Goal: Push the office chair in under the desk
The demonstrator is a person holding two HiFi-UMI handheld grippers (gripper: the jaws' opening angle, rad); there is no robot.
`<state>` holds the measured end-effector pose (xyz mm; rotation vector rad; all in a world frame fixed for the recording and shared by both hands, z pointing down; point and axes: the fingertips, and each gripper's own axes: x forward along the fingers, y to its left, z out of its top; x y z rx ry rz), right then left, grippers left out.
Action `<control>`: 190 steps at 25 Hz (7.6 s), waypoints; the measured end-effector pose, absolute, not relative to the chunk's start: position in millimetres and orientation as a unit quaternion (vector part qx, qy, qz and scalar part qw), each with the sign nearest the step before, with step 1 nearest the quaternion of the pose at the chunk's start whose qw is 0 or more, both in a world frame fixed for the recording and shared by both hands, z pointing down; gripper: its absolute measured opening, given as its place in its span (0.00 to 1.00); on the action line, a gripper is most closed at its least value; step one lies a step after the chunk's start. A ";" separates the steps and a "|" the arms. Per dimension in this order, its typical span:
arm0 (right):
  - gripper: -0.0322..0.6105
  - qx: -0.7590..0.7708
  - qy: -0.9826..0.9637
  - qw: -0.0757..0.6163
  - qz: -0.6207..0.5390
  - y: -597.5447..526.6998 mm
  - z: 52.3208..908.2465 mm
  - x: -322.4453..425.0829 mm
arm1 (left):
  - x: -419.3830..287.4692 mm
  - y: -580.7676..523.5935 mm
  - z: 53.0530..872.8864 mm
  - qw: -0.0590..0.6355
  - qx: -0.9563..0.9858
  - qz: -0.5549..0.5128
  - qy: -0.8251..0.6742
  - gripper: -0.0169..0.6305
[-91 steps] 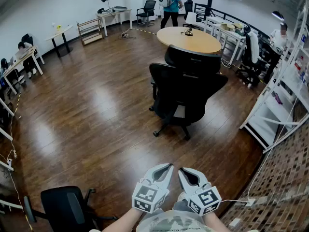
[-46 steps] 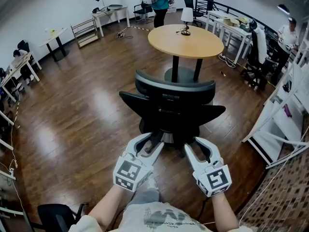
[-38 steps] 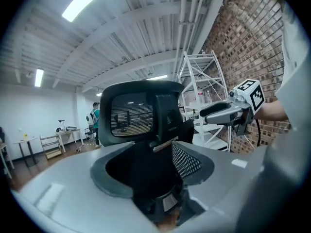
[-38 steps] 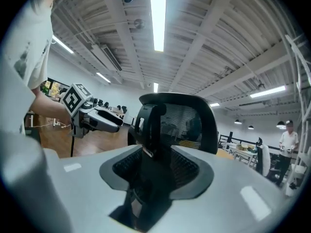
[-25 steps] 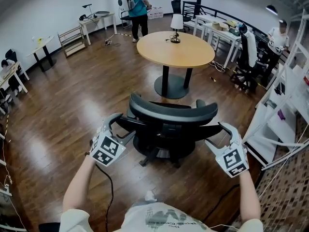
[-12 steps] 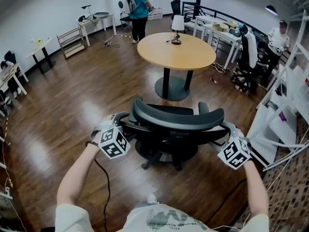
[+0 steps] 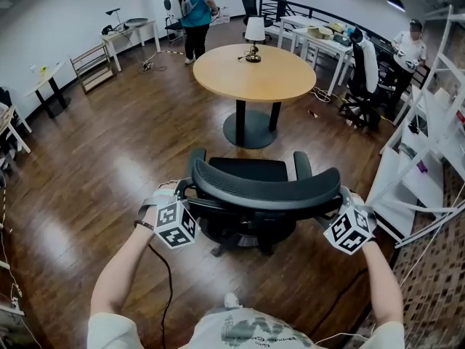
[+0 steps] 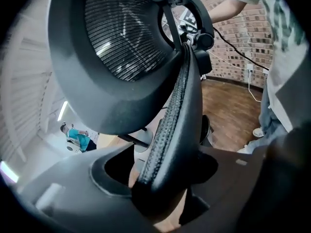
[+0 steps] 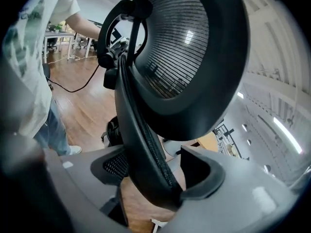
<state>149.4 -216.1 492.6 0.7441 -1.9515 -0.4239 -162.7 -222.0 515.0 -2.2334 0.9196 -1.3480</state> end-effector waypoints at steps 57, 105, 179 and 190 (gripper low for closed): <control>0.51 0.332 -0.787 0.478 -0.206 -543.7 503.8 230.1 | -81.8 -539.7 515.0 0.196 -0.778 -0.508 0.313 0.42; 0.57 0.391 -0.773 0.451 -0.214 -633.3 474.3 197.3 | -111.2 -632.8 476.4 0.192 -0.739 -0.463 0.451 0.53; 0.05 0.498 -0.865 0.035 0.048 -79.8 439.7 103.9 | 73.1 -101.5 421.6 -0.073 -0.907 0.001 0.415 0.05; 0.05 0.476 -0.876 0.042 0.062 -69.2 445.4 105.9 | 63.0 -95.1 430.9 -0.087 -0.893 -0.017 0.442 0.05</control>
